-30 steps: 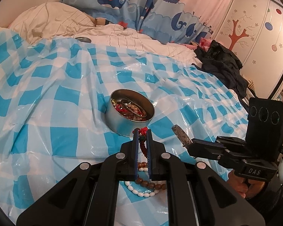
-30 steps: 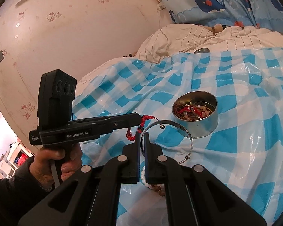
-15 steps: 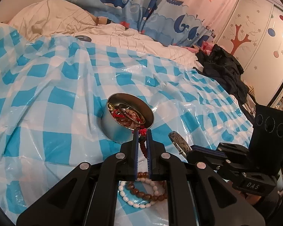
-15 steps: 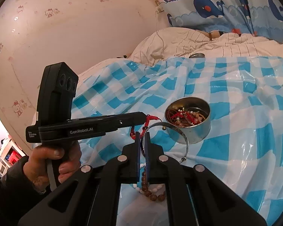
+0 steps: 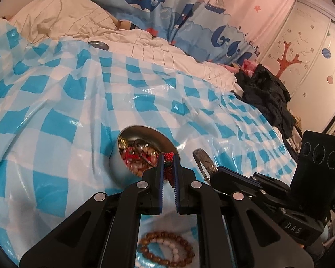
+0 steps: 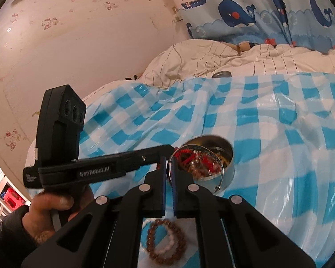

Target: Organize jewelry

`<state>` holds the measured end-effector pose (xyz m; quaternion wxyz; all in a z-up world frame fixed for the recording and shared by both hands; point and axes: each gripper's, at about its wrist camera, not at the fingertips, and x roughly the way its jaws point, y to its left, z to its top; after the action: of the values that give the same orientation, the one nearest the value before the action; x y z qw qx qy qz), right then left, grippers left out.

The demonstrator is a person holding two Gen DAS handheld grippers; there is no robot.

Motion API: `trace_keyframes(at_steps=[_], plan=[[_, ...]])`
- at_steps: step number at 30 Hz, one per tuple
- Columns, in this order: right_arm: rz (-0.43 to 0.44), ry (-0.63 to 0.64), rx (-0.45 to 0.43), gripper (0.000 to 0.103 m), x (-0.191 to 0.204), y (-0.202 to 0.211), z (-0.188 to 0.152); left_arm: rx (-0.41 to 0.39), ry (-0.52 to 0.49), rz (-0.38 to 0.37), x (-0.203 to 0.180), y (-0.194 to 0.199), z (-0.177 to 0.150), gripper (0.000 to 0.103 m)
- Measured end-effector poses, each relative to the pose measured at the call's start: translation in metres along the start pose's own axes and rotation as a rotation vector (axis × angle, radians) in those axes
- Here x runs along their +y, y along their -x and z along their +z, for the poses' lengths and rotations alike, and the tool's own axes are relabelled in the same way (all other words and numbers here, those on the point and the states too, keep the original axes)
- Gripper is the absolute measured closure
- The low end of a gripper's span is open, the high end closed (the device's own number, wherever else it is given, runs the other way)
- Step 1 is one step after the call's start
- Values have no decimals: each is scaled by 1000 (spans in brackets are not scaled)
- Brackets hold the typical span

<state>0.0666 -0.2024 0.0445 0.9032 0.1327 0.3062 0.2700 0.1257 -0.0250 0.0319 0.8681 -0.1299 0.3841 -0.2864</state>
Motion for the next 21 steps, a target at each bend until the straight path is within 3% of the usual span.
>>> trace_keyframes(at_steps=[6, 10, 13, 15, 18, 21], plan=[[-19, 29, 8, 97, -10, -31, 17, 14, 58, 47, 10, -27, 11, 93], [-37, 27, 47, 97, -21, -55, 19, 15, 86, 122, 17, -28, 11, 72], [-18, 4, 66, 97, -29, -69, 19, -3, 70, 176, 19, -13, 10, 64], [-29, 24, 127, 96, -27, -84, 17, -15, 70, 202, 24, 0, 7, 60], [-123, 69, 172, 70, -23, -91, 10, -9, 87, 210, 33, 15, 0, 59], [-134, 78, 131, 68, -14, -71, 11, 13, 80, 217, 36, 26, -10, 58]])
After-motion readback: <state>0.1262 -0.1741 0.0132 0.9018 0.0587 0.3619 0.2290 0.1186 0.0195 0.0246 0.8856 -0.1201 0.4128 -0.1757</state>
